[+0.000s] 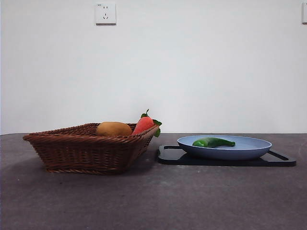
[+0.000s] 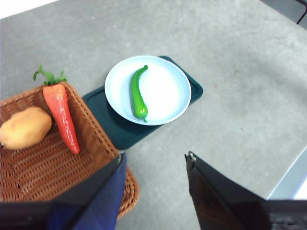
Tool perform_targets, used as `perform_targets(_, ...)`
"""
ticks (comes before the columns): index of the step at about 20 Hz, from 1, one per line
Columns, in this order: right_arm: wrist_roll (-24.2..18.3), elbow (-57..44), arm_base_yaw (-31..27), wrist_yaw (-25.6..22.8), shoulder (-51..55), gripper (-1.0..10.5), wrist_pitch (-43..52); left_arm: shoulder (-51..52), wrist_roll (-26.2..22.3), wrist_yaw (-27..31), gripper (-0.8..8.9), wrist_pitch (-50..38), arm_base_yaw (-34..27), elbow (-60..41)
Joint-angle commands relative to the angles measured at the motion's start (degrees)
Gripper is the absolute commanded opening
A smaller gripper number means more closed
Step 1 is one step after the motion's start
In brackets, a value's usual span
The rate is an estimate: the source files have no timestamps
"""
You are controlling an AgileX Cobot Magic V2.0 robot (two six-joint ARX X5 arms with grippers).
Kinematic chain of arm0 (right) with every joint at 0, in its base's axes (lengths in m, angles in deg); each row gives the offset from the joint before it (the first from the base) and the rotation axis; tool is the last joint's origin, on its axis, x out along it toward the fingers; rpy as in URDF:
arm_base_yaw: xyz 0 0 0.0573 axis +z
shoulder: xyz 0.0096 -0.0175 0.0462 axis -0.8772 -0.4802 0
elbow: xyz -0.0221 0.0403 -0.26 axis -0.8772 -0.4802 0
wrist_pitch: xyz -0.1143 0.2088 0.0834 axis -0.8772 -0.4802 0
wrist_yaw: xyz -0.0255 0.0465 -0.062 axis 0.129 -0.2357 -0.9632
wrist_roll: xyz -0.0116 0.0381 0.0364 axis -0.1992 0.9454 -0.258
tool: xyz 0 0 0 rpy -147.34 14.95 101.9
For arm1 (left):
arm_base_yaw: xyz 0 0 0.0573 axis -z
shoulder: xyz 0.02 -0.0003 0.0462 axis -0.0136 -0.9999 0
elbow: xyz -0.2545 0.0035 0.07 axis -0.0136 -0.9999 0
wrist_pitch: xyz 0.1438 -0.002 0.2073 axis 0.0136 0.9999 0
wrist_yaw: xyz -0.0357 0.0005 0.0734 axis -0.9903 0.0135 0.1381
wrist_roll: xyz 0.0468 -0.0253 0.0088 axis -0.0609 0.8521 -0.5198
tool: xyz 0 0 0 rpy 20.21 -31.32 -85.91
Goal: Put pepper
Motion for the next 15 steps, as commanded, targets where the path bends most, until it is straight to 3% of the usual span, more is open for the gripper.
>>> perform_targets(1, -1.9, 1.1, 0.2, 0.1, -0.3, 1.2, -0.5, -0.6, -0.6, 0.0, 1.41, 0.3, 0.5, 1.0)
perform_targets(3, -3.6, 1.1, 0.2, 0.1, -0.4, 0.0, -0.6, -0.6, -0.6, 0.0, 0.18, 0.4, 0.5, 1.0)
perform_targets(4, -4.1, 1.1, 0.2, 0.1, -0.4, 0.1, -0.6, -0.6, -0.6, 0.0, 0.07, 0.4, 0.5, 1.0)
perform_targets(15, -2.8, 1.1, 0.1, -0.2, -0.5, 0.1, 0.4, -0.6, -0.6, 0.1, 0.08, -4.2, 0.5, 1.0)
